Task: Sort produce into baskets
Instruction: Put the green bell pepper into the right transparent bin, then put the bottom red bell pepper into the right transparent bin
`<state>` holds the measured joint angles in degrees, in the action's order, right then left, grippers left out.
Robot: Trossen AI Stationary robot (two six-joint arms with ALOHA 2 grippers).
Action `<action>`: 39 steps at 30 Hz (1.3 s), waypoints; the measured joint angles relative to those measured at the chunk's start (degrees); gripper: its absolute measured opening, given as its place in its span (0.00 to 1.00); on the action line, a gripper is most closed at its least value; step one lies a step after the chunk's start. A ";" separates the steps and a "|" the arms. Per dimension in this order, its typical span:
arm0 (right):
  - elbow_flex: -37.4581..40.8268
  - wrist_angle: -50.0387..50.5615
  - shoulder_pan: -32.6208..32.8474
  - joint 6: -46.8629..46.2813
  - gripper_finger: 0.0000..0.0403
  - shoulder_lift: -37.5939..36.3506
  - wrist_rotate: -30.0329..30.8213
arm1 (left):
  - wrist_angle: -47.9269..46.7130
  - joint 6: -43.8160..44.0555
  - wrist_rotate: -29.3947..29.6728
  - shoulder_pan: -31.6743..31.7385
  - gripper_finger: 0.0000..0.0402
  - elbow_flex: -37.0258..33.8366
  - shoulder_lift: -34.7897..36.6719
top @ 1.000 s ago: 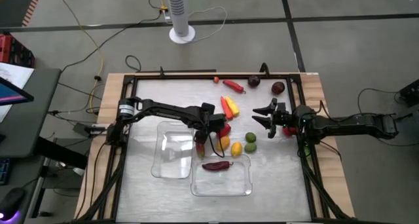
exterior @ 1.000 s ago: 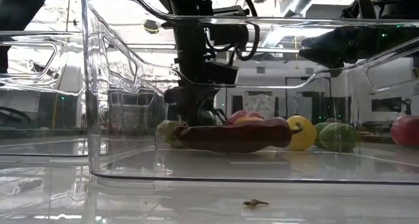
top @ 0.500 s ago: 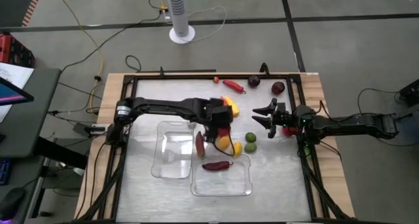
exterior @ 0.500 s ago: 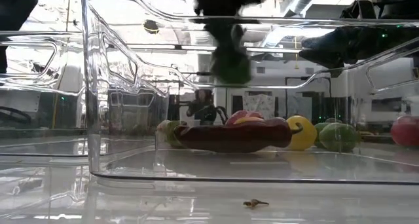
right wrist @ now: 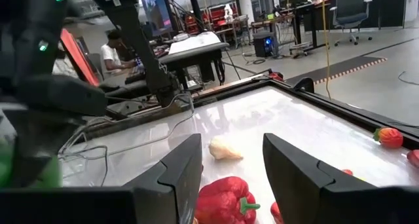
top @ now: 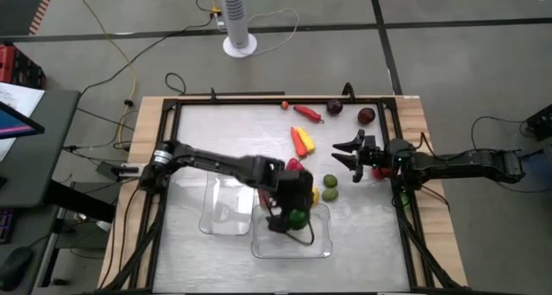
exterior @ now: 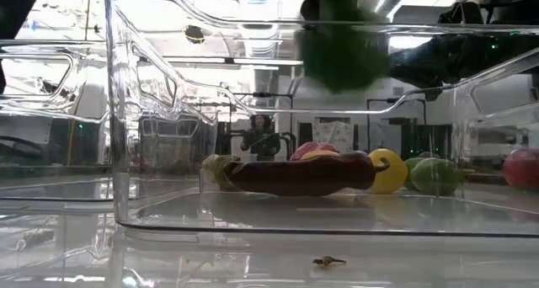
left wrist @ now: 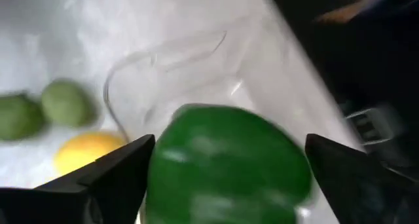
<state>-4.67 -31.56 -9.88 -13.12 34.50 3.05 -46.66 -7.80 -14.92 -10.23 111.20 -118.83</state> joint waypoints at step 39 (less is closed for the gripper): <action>0.00 -0.82 -0.01 0.98 0.47 -0.02 -0.02 | 0.54 -33.32 28.02 13.50 0.97 -9.09 -5.20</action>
<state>-4.67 -32.38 -9.89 -12.14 34.48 3.03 -46.12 -41.12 13.10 3.27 102.11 -124.03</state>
